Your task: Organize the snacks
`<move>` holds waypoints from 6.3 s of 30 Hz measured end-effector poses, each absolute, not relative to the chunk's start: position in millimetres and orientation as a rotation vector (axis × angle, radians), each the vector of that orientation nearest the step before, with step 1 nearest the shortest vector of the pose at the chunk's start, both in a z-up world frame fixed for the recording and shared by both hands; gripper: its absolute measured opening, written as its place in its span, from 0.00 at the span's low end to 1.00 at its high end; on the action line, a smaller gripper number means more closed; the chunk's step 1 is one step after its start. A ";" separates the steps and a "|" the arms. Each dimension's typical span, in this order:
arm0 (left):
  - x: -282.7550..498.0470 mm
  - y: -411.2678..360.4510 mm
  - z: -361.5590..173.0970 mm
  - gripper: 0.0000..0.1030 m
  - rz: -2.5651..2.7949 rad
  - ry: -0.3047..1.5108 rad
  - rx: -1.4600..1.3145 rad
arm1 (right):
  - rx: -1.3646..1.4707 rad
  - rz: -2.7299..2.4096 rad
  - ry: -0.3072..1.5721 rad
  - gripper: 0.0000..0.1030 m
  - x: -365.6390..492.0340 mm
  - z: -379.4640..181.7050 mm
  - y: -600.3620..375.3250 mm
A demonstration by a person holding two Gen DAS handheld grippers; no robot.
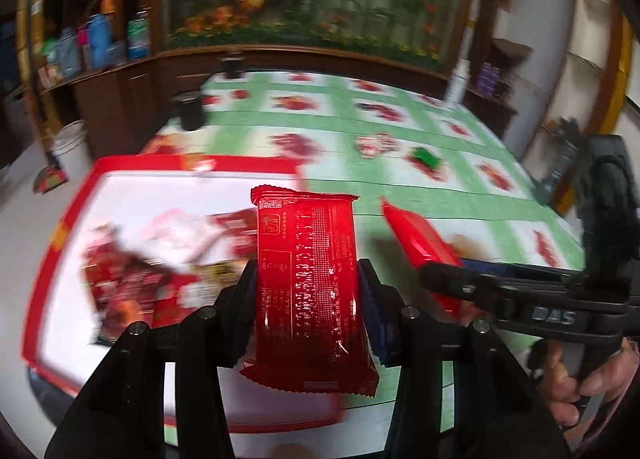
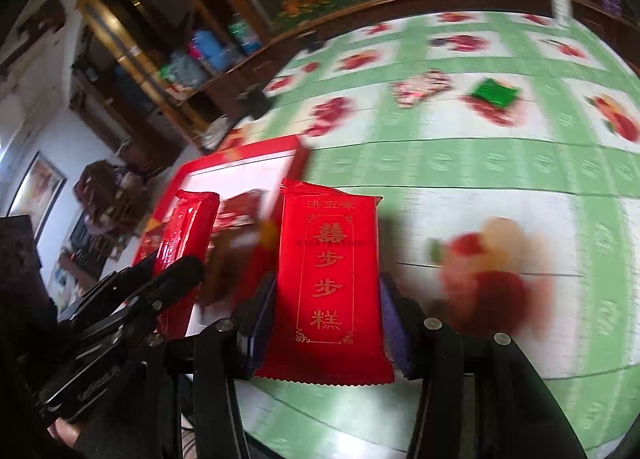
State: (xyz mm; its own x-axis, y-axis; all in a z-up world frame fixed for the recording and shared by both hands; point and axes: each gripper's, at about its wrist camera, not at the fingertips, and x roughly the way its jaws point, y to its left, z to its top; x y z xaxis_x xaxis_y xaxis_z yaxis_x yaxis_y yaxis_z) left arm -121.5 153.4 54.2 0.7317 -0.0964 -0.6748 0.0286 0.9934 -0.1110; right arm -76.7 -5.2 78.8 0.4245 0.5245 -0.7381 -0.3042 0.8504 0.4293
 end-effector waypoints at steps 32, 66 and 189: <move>-100.3 269.7 28.0 0.60 0.359 0.789 -0.152 | 0.133 0.726 0.884 0.51 -47.1 83.2 145.8; 20.0 67.6 74.1 0.73 0.070 0.870 0.184 | 0.615 0.081 0.784 0.68 53.2 67.1 -219.0; -77.2 66.2 7.5 0.41 -0.217 0.960 -0.063 | 0.072 0.248 0.972 0.46 -66.4 54.5 -152.5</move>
